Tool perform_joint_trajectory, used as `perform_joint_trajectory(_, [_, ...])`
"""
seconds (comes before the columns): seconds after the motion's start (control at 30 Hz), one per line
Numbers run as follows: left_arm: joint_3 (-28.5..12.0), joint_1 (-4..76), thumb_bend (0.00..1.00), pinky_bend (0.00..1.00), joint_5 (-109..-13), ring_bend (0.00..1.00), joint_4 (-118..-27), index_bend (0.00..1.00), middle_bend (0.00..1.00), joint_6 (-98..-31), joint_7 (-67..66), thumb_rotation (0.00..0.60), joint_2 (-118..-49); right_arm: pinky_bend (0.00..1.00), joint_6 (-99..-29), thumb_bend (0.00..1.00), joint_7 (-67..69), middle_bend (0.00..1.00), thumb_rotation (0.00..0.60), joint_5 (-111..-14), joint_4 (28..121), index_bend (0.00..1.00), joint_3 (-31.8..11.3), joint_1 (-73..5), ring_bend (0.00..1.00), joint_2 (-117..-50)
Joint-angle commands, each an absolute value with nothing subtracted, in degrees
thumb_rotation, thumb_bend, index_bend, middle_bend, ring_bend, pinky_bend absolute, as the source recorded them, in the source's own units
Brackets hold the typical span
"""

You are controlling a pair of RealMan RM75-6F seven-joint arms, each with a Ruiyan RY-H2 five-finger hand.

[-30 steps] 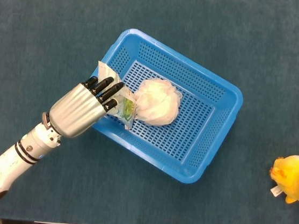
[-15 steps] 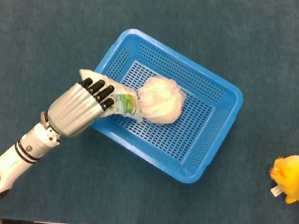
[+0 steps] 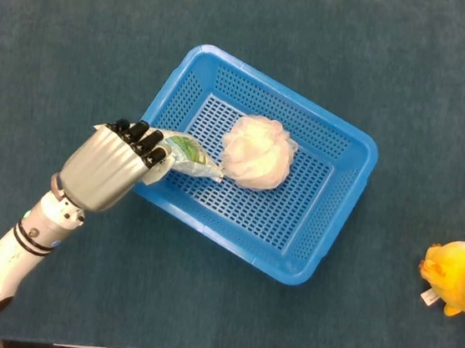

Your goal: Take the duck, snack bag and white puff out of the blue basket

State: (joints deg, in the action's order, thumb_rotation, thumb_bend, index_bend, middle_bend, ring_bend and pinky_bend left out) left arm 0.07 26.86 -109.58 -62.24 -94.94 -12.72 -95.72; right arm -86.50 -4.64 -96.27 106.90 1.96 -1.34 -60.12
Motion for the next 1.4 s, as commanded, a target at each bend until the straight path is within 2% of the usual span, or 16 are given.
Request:
perform_joint_trajectory(0.03, [-0.41, 26.42, 0.37, 0.9, -109.93, 0.63, -65.04, 0.69, 0.68, -96.64, -13.97, 0.6, -93.52, 0.41, -86.52, 0.0, -4.58, 0.11, 0.6, -96.24, 106.84, 0.02, 1.95, -1.34, 0.12, -60.16])
perform_joint_trajectory(0.5, [-4.41, 25.14, 0.38, 0.9, -109.56, 0.64, -73.84, 0.7, 0.68, -100.86, -19.05, 0.6, -84.74, 0.41, -86.38, 0.0, -4.42, 0.11, 0.6, -96.15, 106.58, 0.02, 1.95, -1.39, 0.12, -60.63])
perform_joint_trajectory(0.73, [-6.14, 23.11, 0.38, 0.9, -104.98, 0.64, -70.89, 0.7, 0.69, -100.36, -20.68, 0.6, -83.96, 0.41, -86.28, 0.0, -4.44, 0.11, 0.6, -95.93, 106.54, 0.02, 2.01, -1.34, 0.12, -60.71])
perform_joint_trajectory(1.03, [-4.63, 20.58, 0.38, 0.88, -100.39, 0.63, -64.47, 0.68, 0.68, -96.87, -19.29, 0.6, -84.89, 0.41, -85.68, 0.0, -4.5, 0.11, 0.6, -95.46, 106.44, 0.02, 2.0, -1.53, 0.12, -61.03])
perform_joint_trajectory(1.17, [-3.0, 19.83, 0.38, 0.84, -100.13, 0.58, -65.73, 0.57, 0.62, -94.76, -20.35, 0.6, -83.84, 0.41, -85.3, 0.0, -4.61, 0.11, 0.6, -95.26, 106.5, 0.02, 1.93, -1.74, 0.12, -61.21])
perform_joint_trajectory(1.3, [-2.77, 19.27, 0.37, 0.79, -98.63, 0.48, -69.7, 0.37, 0.45, -92.88, -21.0, 0.6, -82.2, 0.41, -85.22, 0.0, -4.61, 0.11, 0.6, -95.21, 106.55, 0.02, 1.92, -1.8, 0.12, -61.36])
perform_joint_trajectory(1.4, [-3.14, 18.88, 0.29, 0.74, -96.65, 0.4, -73.18, 0.21, 0.3, -91.22, -21.74, 0.6, -80.9, 0.41, -85.26, 0.0, -4.64, 0.11, 0.6, -95.13, 106.56, 0.02, 1.9, -1.78, 0.12, -61.36])
